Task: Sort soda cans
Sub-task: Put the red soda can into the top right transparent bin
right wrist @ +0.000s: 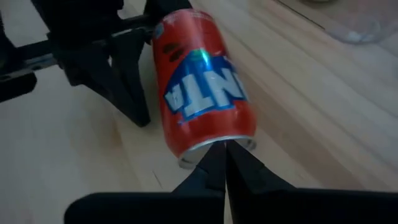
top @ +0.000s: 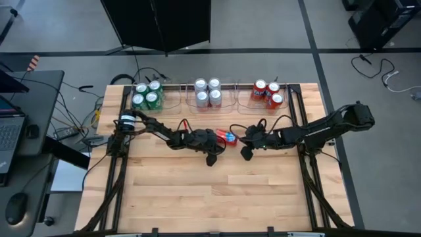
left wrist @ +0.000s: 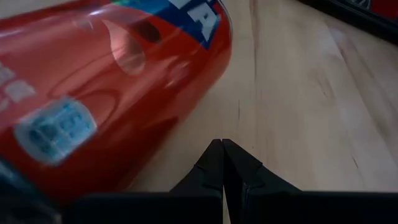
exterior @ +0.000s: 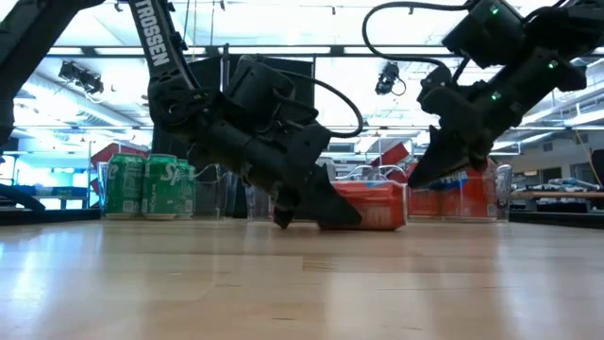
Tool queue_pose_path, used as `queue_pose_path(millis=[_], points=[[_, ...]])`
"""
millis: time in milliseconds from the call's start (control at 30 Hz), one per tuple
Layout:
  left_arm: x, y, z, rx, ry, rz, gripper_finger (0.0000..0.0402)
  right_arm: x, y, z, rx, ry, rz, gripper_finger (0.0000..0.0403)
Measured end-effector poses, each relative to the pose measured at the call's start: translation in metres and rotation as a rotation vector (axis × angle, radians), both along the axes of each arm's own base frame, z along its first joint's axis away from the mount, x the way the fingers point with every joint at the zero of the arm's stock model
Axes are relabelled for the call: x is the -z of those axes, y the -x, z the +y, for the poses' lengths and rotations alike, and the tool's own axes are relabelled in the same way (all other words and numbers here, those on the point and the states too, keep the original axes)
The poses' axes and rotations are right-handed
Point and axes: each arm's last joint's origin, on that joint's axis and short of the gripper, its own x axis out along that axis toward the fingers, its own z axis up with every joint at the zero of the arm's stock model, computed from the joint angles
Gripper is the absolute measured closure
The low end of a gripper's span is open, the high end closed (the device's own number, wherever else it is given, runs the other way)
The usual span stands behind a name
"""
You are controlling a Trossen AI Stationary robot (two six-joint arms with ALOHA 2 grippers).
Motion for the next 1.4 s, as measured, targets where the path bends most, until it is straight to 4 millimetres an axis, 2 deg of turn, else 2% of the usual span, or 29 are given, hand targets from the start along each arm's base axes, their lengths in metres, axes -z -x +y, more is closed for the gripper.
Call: queue_pose_path(millis=[133, 267, 367, 467, 600, 700, 833, 1000, 1200, 1400], points=[[-0.007, 0.002, -0.001, 0.024, 0.01, 0.019, 0.0401, 0.0, 0.0, 0.0, 0.007, -0.005, -0.001, 0.0402], [-0.033, 0.008, -0.002, 0.046, -0.029, 0.039, 0.0401, -0.001, 0.0, 0.003, 0.017, 0.032, -0.01, 0.0393], [-0.048, 0.015, -0.004, 0.069, -0.059, 0.067, 0.0401, -0.002, 0.0, 0.009, -0.007, 0.064, -0.013, 0.037], [-0.063, 0.022, -0.01, 0.086, -0.112, 0.096, 0.0401, -0.005, -0.002, 0.016, -0.046, 0.098, -0.046, 0.0327], [-0.077, 0.034, -0.014, 0.026, -0.226, 0.142, 0.0401, -0.01, -0.006, 0.023, -0.117, 0.164, -0.094, 0.0248], [-0.076, 0.047, -0.015, 0.0, -0.245, 0.115, 0.0401, -0.011, -0.01, 0.023, -0.148, 0.207, -0.112, 0.0184], [-0.066, 0.069, -0.015, -0.026, -0.213, 0.059, 0.0401, 0.0, -0.017, 0.021, -0.164, 0.25, -0.092, 0.0111], [-0.057, 0.093, -0.014, -0.062, -0.155, -0.014, 0.0401, 0.016, -0.024, 0.02, -0.186, 0.319, -0.033, 0.0053], [-0.052, 0.106, -0.014, -0.074, -0.14, -0.067, 0.0401, 0.033, -0.028, 0.015, -0.149, 0.346, 0.026, 0.0038], [-0.05, 0.109, -0.014, -0.085, -0.128, -0.084, 0.0401, 0.047, -0.031, 0.009, -0.122, 0.332, 0.046, 0.0072]])
